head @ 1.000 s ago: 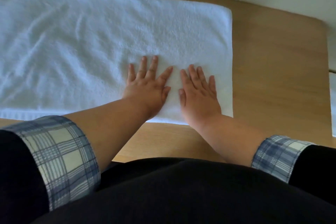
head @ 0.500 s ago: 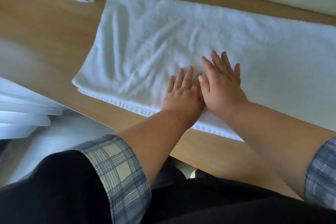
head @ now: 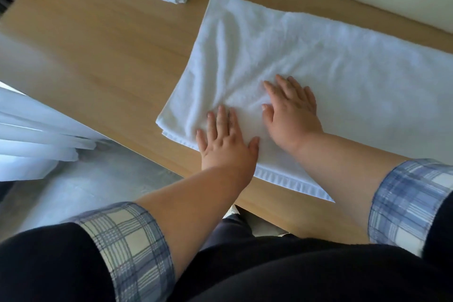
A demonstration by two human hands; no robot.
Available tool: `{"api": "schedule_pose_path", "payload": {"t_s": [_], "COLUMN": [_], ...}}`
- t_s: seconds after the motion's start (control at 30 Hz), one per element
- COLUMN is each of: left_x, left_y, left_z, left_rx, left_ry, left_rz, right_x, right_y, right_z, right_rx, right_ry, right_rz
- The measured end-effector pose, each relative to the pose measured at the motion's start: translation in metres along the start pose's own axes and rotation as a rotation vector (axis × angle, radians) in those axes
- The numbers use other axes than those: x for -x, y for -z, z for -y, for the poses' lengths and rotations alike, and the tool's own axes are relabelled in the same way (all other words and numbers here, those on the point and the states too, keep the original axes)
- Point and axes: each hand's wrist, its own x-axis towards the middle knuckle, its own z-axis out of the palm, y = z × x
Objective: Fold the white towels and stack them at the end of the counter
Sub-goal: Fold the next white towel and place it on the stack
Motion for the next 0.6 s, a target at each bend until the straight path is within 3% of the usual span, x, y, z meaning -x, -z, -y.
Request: {"api": "schedule_pose_path", "payload": {"t_s": [0.17,0.27,0.4,0.53,0.6], "left_x": [-0.03,-0.06,-0.115,-0.16,-0.18], "left_y": [0.031,0.044,0.053,0.058,0.058], "left_z": [0.005,-0.01,-0.028,-0.044,-0.044], "left_rx": [0.109,0.124,0.094,0.007,-0.078], "left_ry": [-0.193,-0.38,-0.4,-0.517,-0.493], "left_rz": [-0.16,-0.128,-0.003,0.084,0.088], "right_x": [-0.036,-0.047,-0.046,-0.05,-0.049], "right_y": [0.016,0.013,-0.004,-0.006,-0.007], "right_z": [0.003,0.005,0.008,0.01,0.01], "right_rx": [-0.084,-0.109,0.04,0.095,0.139], "right_ry": [-0.104,-0.168,-0.262,-0.273,-0.268], "right_rz": [-0.115,-0.135,0.045,0.06,0.059]}}
